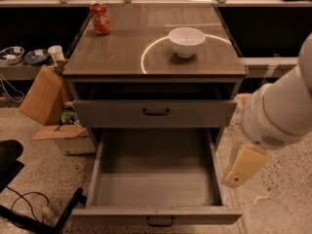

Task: Close middle drawer

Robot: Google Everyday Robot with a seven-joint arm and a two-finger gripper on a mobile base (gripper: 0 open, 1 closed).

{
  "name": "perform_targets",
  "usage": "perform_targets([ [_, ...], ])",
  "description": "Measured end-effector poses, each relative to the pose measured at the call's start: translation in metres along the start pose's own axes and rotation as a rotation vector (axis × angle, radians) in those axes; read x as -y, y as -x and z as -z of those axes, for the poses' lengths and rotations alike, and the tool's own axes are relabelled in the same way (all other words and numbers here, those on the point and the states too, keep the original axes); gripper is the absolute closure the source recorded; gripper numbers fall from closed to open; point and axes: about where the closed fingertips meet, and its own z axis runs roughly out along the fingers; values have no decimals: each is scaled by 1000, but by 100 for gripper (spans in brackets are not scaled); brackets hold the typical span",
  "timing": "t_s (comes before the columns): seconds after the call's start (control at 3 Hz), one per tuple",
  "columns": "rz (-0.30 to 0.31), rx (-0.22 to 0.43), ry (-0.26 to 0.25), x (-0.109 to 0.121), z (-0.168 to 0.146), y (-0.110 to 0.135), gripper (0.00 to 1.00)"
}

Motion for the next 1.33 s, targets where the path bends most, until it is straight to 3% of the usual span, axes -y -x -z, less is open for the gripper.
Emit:
perform_targets([
  [0.33,-9,-23,35,-36,-71,-2,0],
  [0.67,-40,-82,169,-96,-175,-30,0],
  [1.0,-78,-92,257,-133,-226,-44,0],
  [1.33,-78,-92,257,-133,-226,-44,0],
])
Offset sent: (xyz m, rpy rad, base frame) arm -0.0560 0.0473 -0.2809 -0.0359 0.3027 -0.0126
